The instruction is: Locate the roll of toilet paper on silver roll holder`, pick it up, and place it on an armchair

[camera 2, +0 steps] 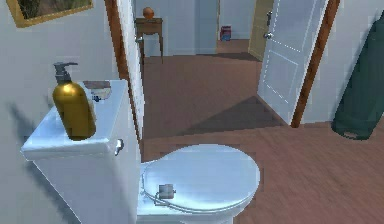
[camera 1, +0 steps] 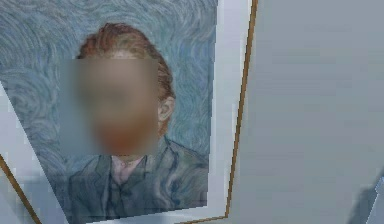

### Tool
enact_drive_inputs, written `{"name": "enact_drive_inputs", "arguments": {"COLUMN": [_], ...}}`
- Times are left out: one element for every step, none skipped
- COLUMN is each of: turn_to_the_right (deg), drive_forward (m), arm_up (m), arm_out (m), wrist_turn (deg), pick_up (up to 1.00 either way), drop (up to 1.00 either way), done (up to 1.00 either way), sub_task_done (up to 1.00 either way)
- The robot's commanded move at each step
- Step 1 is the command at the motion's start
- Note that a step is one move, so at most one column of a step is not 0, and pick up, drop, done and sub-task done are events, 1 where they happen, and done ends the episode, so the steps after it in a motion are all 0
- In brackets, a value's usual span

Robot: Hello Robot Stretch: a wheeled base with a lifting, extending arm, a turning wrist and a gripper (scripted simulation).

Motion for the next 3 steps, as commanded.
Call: {"name": "enact_drive_inputs", "arguments": {"turn_to_the_right": [0.0,0.0,0.0], "drive_forward": [0.0,0.0,0.0], "arm_up": [0.18,0.0,0.0], "arm_out": [0.0,0.32,0.0], "wrist_turn": [0.0,0.0,45.0], "pick_up": [0.0,0.0,0.0], "drop": [0.0,0.0,0.0], "done": [0.0,0.0,0.0], "sub_task_done": [0.0,0.0,0.0]}}
